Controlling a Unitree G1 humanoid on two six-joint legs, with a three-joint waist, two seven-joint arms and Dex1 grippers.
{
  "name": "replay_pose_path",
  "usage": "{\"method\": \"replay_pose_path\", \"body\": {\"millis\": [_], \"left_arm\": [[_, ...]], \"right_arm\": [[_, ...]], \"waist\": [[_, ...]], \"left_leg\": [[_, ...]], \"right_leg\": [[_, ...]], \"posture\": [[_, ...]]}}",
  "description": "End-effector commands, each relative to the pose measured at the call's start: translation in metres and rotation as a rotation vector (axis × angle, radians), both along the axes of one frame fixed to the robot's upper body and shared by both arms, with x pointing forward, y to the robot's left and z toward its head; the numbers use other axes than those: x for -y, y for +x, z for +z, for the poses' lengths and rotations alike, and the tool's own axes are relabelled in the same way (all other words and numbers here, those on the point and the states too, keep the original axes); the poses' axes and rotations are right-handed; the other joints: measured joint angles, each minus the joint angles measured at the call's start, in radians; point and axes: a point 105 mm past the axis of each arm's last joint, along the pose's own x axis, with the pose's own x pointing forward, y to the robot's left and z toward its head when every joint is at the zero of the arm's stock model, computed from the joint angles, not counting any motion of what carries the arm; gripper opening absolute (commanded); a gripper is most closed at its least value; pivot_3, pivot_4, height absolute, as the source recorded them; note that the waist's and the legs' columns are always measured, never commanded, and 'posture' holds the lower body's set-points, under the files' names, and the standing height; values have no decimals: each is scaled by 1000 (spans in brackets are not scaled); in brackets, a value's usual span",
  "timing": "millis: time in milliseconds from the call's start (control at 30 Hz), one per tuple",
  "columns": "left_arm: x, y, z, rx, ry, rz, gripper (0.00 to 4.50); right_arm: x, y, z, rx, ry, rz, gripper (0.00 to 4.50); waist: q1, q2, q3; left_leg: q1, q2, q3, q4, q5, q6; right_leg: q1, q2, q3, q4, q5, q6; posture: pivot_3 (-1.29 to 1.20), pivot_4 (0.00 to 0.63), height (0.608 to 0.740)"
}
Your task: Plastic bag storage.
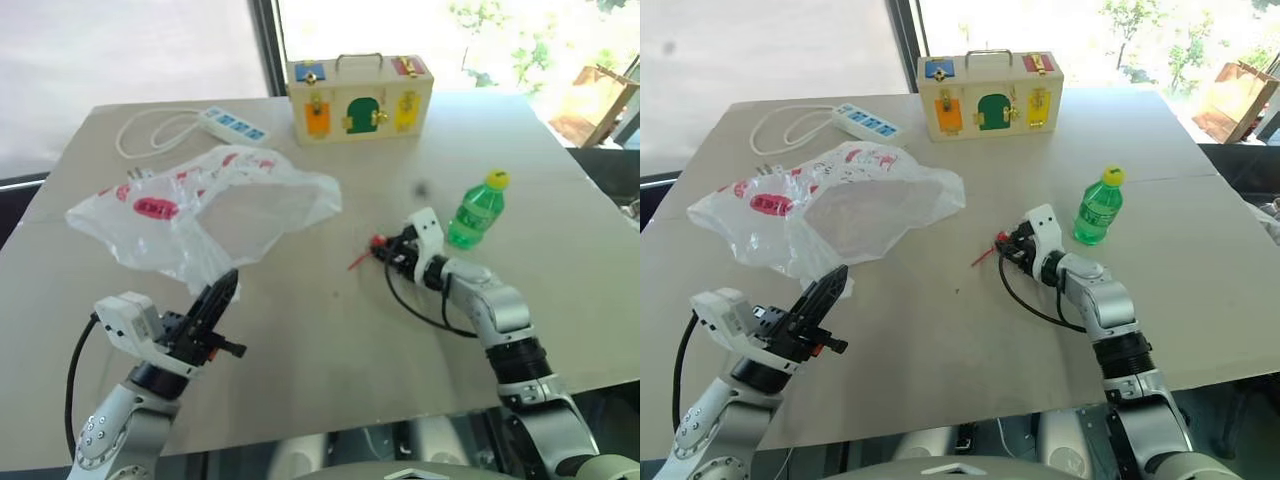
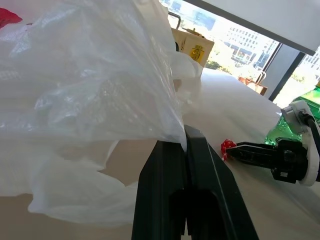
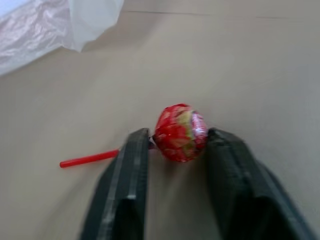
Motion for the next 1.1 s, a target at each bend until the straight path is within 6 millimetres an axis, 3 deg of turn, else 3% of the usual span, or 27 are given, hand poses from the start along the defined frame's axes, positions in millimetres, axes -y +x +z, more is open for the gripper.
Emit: {"method": "replay_pose_path", "body": {"millis": [33, 167, 300, 500, 600, 667, 800, 900, 933, 1033, 1100], "left_arm": [[7, 1, 9, 34, 6, -29, 0], [10, 4, 13, 37, -8, -46, 0], [21, 2, 12, 16, -30, -127, 0], [42, -9, 12, -9, -56, -277, 0], [59, -18, 7, -50, -57, -387, 0], [65, -23, 5, -64, -61, -430, 0], [65, -21, 7, -43, -65, -421, 0], [59, -17, 12, -10, -96, -380, 0], [56, -16, 14, 1, -111, -359, 0], [47, -13, 18, 29, -172, -290, 0], [34, -8, 26, 73, -263, -208, 0]], "right_arm": [[-5, 4, 0, 12, -3, -6, 644], [-11, 9, 11, 35, 26, -1, 644], [-40, 1, 37, 50, 129, 113, 644], [-97, -7, 84, 37, 297, 257, 644], [-141, -6, 110, 73, 331, 327, 644], [-167, -3, 115, 79, 295, 342, 644], [-185, 13, 96, 63, 150, 247, 2673], [-187, 3, 110, 31, 277, 330, 4133], [-182, 2, 112, 31, 298, 355, 4410], [-159, 5, 107, 55, 289, 374, 4410], [-126, 5, 104, 112, 246, 405, 4410]], "waist": [[-2, 0, 0], [-4, 0, 0], [-5, 1, 0], [-7, 4, 3], [-8, 5, 3], [-6, 6, 4], [-10, 6, 4], [-11, 6, 4], [-11, 6, 5], [-19, 6, 5], [-19, 5, 4]], "left_leg": [[0, 0, 0, 0, 0, 0], [0, 0, 1, 0, 0, 0], [0, 0, 1, 0, 0, 0], [-3, 1, 3, -2, 0, 0], [-3, 1, 3, -2, 0, 0], [-3, 0, 4, -2, 0, -1], [-3, 0, 6, -3, 1, -2], [-4, 0, 6, -7, 2, -4], [-5, 0, 6, -7, 2, -4], [-9, 0, 6, -8, 2, -4], [-9, 0, 5, -9, 2, -4]], "right_leg": [[0, 0, 0, 0, 0, 0], [0, 1, 2, 1, 0, 0], [-1, 1, 3, 1, 0, 0], [-7, 2, 6, 2, 1, -1], [-7, 2, 6, 2, 1, -2], [-7, 1, 6, 2, 1, -2], [-9, 1, 8, 2, 1, -2], [-10, 1, 9, 1, 1, -2], [-12, 1, 9, 1, 1, -2], [-15, 1, 9, 1, 2, -1], [-15, 0, 9, 1, 2, -1]], "posture": [[0, 150, 740], [0, 150, 740], [0, 150, 740], [0, 150, 740], [0, 150, 740], [0, 150, 740], [0, 150, 740], [0, 150, 740], [0, 150, 740], [0, 150, 740], [0, 150, 740]]}}
